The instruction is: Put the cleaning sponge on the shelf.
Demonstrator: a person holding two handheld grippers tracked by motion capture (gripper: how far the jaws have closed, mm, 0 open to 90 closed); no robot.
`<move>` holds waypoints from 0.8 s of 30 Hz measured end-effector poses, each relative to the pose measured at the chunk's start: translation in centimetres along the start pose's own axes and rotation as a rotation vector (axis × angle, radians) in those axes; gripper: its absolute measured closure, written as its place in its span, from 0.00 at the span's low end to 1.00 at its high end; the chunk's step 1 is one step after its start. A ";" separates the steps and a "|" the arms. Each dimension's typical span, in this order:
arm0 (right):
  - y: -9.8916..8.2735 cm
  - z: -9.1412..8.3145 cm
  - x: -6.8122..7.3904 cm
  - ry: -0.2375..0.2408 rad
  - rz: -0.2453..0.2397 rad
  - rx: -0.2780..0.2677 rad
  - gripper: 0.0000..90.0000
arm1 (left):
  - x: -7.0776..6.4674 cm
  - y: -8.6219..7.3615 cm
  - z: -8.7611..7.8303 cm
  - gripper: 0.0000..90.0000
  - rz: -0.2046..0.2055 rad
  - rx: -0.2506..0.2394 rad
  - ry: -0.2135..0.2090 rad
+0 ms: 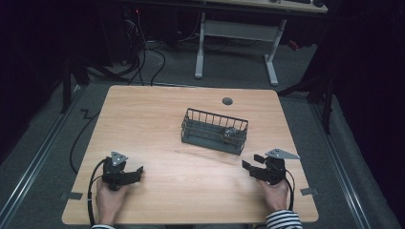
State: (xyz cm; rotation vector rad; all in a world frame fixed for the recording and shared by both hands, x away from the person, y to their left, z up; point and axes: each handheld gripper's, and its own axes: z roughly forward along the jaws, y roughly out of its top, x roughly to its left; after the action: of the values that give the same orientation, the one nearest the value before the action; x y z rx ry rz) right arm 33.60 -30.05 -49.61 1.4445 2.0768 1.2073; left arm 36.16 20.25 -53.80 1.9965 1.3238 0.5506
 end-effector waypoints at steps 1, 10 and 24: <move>-0.1 0.1 0.0 -0.004 0.001 0.003 0.39 | 0.0 0.0 0.0 0.16 0.000 0.000 0.000; -1.0 0.8 -0.2 -0.057 -0.004 0.034 0.40 | 0.0 0.0 0.0 0.16 0.000 0.000 0.000; -1.7 1.0 -1.2 -0.150 -0.019 0.060 0.41 | 0.0 0.0 0.0 0.16 0.000 0.000 0.000</move>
State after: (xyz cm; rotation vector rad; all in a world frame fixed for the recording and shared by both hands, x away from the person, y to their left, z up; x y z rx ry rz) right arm 33.75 -30.93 -51.76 1.4899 2.0360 1.0054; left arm 36.16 20.25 -53.80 1.9968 1.3236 0.5507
